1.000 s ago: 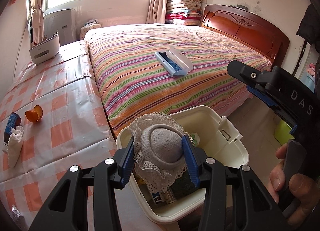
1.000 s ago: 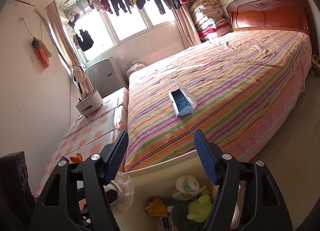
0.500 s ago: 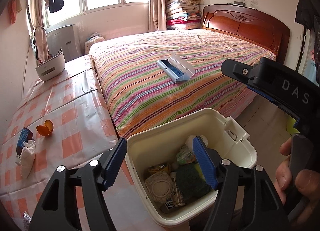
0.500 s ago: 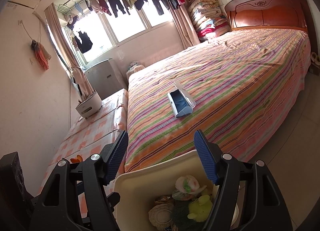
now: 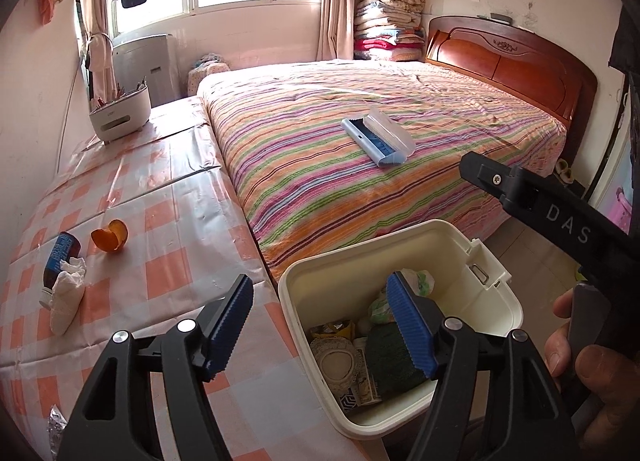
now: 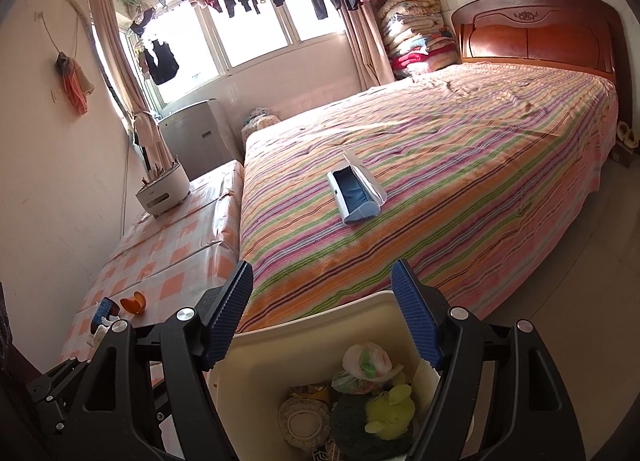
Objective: Collect trash
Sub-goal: 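Lower the lace-covered jar into the bin and open the left tool, then withdraw both tools from the bin toward the table items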
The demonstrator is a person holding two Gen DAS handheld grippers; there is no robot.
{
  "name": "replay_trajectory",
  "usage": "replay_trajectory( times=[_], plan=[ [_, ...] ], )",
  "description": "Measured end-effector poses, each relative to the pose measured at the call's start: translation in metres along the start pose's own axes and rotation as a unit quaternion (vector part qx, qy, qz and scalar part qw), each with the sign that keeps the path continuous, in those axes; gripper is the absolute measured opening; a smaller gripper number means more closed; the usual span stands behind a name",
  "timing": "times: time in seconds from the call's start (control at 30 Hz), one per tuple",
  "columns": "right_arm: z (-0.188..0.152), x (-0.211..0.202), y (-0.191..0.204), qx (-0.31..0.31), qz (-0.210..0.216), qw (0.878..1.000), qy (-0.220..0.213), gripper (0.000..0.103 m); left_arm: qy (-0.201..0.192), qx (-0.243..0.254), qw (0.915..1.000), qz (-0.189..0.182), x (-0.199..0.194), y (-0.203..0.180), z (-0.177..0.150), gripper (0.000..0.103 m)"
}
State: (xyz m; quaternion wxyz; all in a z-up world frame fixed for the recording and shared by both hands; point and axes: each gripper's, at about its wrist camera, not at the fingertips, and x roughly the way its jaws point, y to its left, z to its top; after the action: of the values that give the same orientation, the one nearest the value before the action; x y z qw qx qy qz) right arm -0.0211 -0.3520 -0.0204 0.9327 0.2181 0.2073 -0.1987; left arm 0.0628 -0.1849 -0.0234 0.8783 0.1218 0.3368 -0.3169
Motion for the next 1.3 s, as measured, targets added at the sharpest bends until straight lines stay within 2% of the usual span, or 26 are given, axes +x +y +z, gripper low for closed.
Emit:
replay_trajectory(
  times=[0.57,1.03,1.3],
  plan=[
    [-0.005,0.007,0.045,-0.031,0.034,0.999,0.012,0.073,0.012,-0.026,0.9991,0.031,-0.015,0.041,-0.016,0.068],
    [-0.021,0.021,0.100,-0.067,0.070,0.995,0.035,0.073,0.011,-0.075,0.9908,0.112,-0.046,0.103,-0.041,0.068],
    [-0.035,0.029,0.135,-0.091,0.096,0.990,0.050,0.073,0.015,-0.099,0.9852,0.140,-0.063,0.133,-0.057,0.068]
  ],
)
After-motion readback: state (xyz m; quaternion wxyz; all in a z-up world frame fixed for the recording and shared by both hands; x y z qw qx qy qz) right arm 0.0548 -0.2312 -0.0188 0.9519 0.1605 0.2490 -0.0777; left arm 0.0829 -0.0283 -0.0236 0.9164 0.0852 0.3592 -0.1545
